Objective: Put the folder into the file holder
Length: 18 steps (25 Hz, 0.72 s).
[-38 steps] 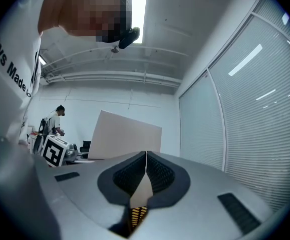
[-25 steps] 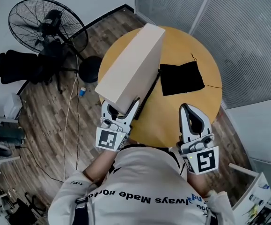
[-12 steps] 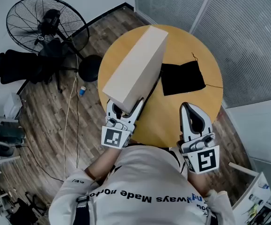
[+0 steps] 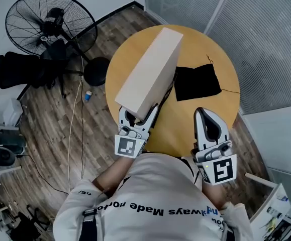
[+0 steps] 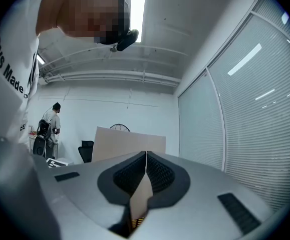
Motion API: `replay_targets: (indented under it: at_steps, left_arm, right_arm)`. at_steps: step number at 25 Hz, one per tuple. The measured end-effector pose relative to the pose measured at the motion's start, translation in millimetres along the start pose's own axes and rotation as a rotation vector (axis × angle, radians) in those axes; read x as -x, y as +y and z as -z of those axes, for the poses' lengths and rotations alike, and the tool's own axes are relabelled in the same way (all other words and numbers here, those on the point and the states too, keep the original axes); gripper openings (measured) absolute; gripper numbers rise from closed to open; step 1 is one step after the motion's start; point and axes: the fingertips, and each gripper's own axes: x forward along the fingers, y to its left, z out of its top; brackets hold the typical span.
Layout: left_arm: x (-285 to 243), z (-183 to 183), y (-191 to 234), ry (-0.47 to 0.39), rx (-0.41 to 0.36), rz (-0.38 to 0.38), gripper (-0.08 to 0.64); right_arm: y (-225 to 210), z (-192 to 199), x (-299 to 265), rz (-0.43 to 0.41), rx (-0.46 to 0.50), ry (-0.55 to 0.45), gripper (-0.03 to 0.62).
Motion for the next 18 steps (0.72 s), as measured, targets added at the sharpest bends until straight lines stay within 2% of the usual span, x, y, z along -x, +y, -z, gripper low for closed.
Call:
replay_targets:
  at_steps: [9, 18]
  left_arm:
    - [7.0, 21.2, 5.6, 0.052, 0.005, -0.043, 0.295]
    - [6.9, 38.1, -1.7, 0.064, -0.028, -0.067, 0.295]
  right_arm:
    - [5.8, -0.2, -4.3, -0.006, 0.006, 0.013, 0.031]
    - [6.9, 4.6, -1.3, -0.009, 0.002, 0.024, 0.031]
